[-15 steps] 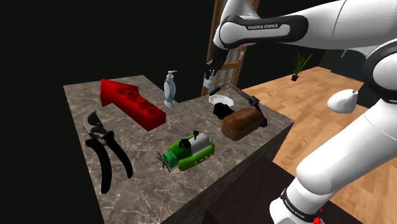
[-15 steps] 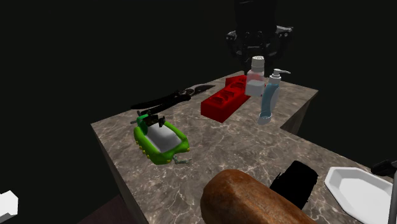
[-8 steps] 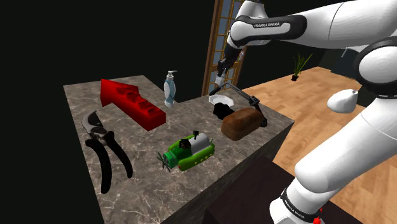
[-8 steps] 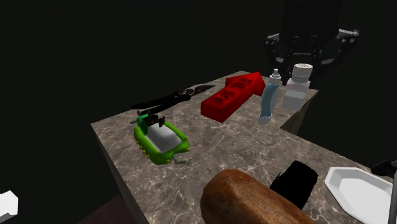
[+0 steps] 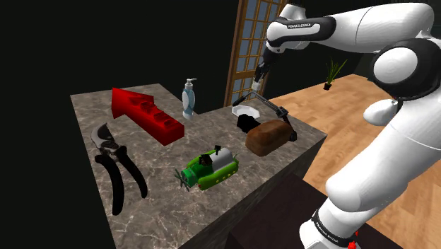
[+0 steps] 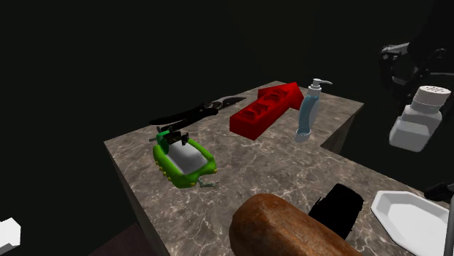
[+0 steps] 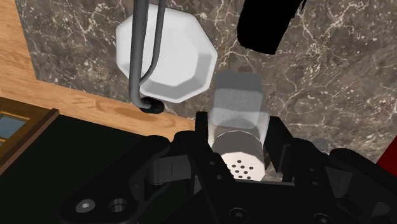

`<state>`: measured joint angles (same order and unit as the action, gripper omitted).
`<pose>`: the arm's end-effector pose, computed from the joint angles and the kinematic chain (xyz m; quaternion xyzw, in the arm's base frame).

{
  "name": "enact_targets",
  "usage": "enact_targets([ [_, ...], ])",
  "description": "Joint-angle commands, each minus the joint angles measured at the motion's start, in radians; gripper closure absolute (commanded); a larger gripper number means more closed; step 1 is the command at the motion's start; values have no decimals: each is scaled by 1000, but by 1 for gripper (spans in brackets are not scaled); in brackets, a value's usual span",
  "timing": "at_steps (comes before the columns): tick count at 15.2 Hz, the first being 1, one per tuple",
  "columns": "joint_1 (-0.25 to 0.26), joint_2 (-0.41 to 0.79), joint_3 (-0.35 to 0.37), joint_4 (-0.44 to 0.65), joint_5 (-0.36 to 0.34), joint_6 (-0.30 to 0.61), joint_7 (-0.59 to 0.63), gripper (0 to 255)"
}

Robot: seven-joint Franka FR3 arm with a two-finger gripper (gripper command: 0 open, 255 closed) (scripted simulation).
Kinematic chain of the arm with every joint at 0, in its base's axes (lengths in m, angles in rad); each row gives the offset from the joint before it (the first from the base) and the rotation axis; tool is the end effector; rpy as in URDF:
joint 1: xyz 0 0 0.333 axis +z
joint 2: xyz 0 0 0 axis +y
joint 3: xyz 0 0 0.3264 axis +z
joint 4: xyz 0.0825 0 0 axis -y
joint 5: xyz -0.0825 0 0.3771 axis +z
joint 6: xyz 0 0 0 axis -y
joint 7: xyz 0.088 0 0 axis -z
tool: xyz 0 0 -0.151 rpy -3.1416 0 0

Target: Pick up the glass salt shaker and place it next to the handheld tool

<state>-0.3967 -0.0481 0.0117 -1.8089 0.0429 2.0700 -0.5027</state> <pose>0.5413 -0.2150 0.5558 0.9866 0.0509 0.1476 0.0481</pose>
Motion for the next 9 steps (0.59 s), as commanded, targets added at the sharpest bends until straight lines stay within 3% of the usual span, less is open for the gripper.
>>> enact_targets([
  [1, -17, 29, -20, 37, 12, -9, -42, 255],
  [9, -105, 200, -95, 255, 77, -70, -219, 255],
])
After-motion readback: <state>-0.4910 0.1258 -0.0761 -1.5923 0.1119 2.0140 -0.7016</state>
